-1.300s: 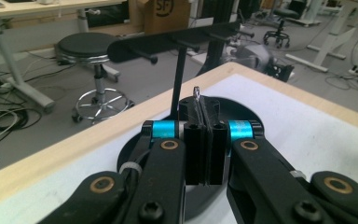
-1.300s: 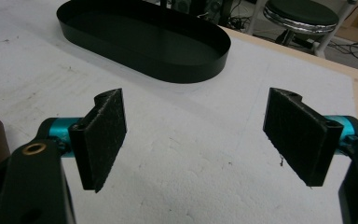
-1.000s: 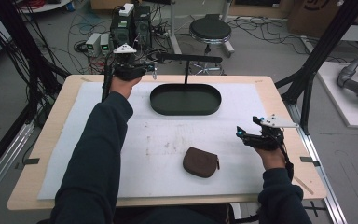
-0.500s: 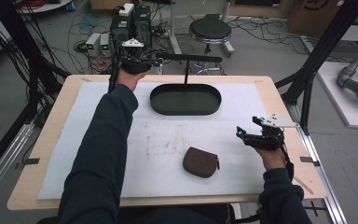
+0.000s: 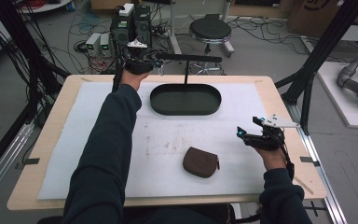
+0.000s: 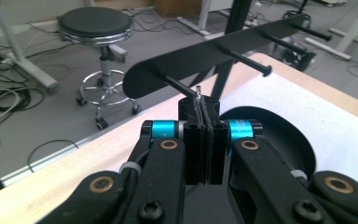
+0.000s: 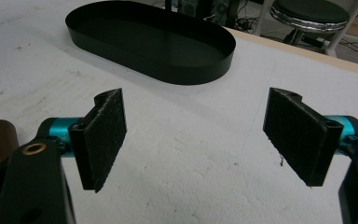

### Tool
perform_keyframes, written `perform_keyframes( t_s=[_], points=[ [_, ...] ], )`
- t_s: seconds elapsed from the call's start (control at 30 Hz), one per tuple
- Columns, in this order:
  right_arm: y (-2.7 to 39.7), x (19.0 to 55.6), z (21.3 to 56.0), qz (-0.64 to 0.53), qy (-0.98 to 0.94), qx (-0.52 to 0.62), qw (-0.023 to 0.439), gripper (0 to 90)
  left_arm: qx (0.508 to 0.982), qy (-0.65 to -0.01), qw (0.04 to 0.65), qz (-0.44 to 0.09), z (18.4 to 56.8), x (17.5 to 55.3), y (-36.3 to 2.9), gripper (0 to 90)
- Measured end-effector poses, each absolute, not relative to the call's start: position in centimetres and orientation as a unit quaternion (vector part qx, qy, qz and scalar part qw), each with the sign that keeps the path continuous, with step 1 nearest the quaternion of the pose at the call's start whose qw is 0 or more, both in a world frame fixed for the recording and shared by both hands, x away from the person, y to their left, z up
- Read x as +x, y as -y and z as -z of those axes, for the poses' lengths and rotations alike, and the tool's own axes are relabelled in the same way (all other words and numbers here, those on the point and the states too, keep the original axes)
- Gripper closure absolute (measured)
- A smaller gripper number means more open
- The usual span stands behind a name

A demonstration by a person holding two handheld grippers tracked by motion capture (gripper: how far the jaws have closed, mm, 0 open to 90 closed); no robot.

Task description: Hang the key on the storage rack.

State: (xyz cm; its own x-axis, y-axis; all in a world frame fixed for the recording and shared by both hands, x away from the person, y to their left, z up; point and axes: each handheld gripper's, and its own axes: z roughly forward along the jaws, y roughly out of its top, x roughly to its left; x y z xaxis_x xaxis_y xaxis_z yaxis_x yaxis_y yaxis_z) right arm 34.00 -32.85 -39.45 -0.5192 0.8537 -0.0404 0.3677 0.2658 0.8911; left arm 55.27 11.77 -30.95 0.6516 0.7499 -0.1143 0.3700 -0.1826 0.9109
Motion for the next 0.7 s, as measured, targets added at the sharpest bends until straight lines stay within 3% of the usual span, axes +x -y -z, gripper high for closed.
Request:
perform_keyframes(
  t_s=[0.23,0.4,0.5,0.7],
  points=[
    [32.8,34.0,39.4,-0.448,-0.749,0.405,0.273,21.6,0.749,-0.377,0.495,-0.227,31.2,54.7,-11.3,79.8],
    [32.2,33.9,39.4,-0.443,-0.755,0.398,0.273,21.6,0.740,-0.374,0.505,-0.242,31.2,53.7,-11.8,63.8],
    [32.0,33.8,39.4,-0.443,-0.756,0.397,0.273,21.6,0.735,-0.378,0.505,-0.251,31.2,53.6,-11.8,58.7],
    [31.9,33.8,39.4,-0.442,-0.757,0.397,0.273,21.6,0.729,-0.385,0.500,-0.263,31.7,53.9,-11.5,54.8]
  ],
)
